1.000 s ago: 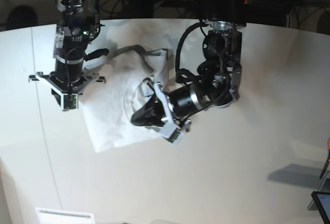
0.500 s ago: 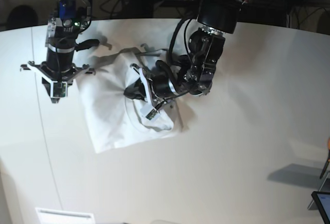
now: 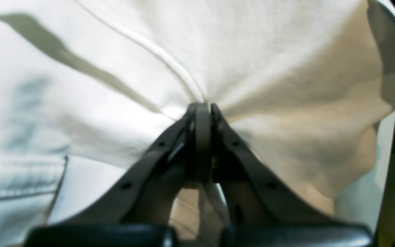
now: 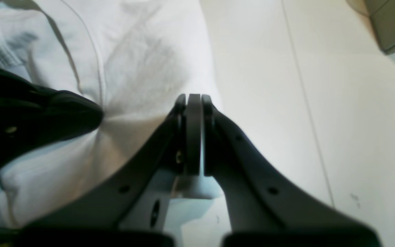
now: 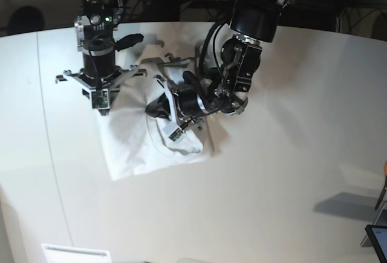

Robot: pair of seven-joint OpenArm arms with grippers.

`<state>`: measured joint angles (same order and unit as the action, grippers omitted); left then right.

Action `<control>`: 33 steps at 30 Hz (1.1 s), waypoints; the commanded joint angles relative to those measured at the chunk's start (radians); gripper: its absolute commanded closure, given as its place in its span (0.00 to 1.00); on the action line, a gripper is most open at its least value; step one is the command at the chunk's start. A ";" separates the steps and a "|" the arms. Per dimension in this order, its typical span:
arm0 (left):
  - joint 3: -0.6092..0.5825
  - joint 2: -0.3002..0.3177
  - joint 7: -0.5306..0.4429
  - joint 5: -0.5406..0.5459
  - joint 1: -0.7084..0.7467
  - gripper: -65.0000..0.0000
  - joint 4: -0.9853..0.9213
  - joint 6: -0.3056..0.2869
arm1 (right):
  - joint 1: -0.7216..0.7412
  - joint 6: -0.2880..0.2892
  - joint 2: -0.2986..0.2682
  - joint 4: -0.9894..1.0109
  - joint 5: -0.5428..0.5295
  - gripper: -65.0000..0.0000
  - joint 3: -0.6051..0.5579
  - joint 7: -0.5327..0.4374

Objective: Fold the T-shirt properly

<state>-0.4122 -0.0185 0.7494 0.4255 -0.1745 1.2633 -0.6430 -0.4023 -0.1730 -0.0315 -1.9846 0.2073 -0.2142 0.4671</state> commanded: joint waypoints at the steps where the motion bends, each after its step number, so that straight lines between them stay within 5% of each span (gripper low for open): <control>1: 0.000 0.002 0.035 -0.061 -0.009 1.00 0.002 0.016 | 0.006 -0.013 -0.005 -0.005 -0.004 1.00 0.017 -0.026; 25: -0.012 0.047 0.035 -0.095 -0.090 1.00 -0.168 0.013 | 0.050 -0.013 -0.072 0.330 -0.032 1.00 0.109 -0.238; 33: -0.012 0.045 0.035 -0.095 -0.098 1.00 -0.173 0.013 | 0.023 -0.013 -0.117 0.083 -0.030 1.00 0.111 -0.207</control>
<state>-0.4263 0.0086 0.6827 0.4496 -0.2710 1.1030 -0.6895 -0.3855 -0.1852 -0.1482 -1.8839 0.1677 -0.0994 0.2909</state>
